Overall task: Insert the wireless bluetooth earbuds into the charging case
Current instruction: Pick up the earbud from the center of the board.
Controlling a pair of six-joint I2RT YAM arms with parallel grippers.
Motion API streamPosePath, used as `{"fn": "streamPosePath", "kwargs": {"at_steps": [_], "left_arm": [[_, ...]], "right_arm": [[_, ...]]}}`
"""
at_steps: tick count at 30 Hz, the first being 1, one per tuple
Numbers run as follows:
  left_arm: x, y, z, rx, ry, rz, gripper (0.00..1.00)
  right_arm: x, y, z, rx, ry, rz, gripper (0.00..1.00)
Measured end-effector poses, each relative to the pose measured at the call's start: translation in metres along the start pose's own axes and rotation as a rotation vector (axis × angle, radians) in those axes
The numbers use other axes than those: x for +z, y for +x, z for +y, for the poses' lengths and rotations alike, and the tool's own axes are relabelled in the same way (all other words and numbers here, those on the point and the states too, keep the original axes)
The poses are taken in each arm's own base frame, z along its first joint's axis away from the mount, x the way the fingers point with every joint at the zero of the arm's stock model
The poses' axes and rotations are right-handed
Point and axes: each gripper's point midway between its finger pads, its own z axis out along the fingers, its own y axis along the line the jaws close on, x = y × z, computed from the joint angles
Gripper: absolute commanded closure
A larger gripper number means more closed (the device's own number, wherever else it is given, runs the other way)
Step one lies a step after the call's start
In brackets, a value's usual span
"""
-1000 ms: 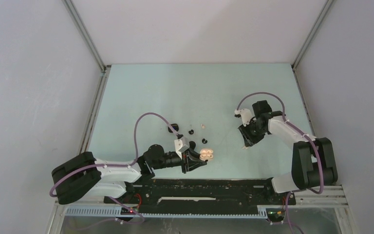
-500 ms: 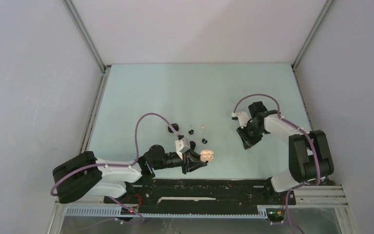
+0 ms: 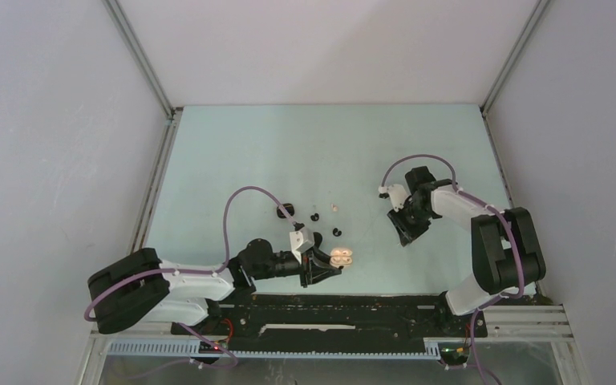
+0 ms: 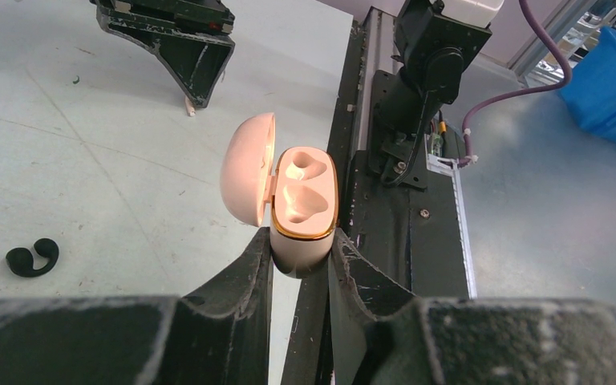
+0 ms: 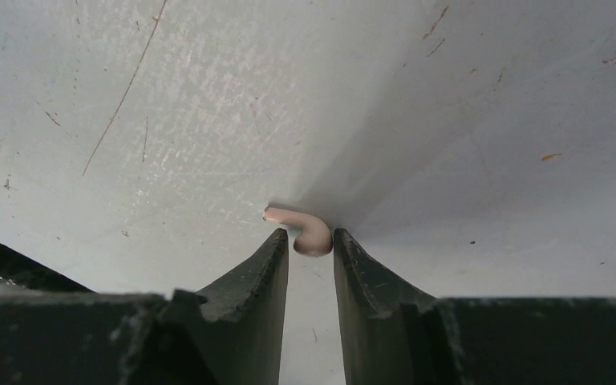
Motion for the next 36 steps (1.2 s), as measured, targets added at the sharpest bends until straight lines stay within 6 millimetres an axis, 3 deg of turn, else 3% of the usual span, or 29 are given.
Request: {"fn": "streamPosePath", "kwargs": {"at_steps": [8, 16, 18, 29, 33, 36], "left_arm": [[0.001, 0.004, 0.0, -0.004, 0.001, 0.011, 1.0], [0.001, 0.007, 0.0, -0.007, 0.001, 0.02, 1.0], [0.001, 0.007, 0.0, -0.007, 0.0, 0.02, 1.0], [0.016, 0.0, 0.008, 0.032, -0.01, 0.02, 1.0], [0.028, -0.008, 0.016, 0.073, -0.03, 0.014, 1.0], [0.036, -0.012, 0.023, 0.1, -0.05, 0.009, 1.0]], "right_arm": [[0.001, -0.001, -0.001, -0.014, 0.009, 0.01, 0.78], [-0.002, -0.002, 0.0, -0.022, 0.015, 0.005, 1.0], [-0.009, -0.006, 0.001, -0.038, 0.029, -0.021, 1.0], [-0.098, -0.052, 0.021, -0.379, 0.196, -0.296, 1.0], [-0.144, -0.078, 0.029, -0.556, 0.278, -0.421, 1.0], [-0.18, -0.091, 0.051, -0.725, 0.343, -0.543, 1.0]]}}
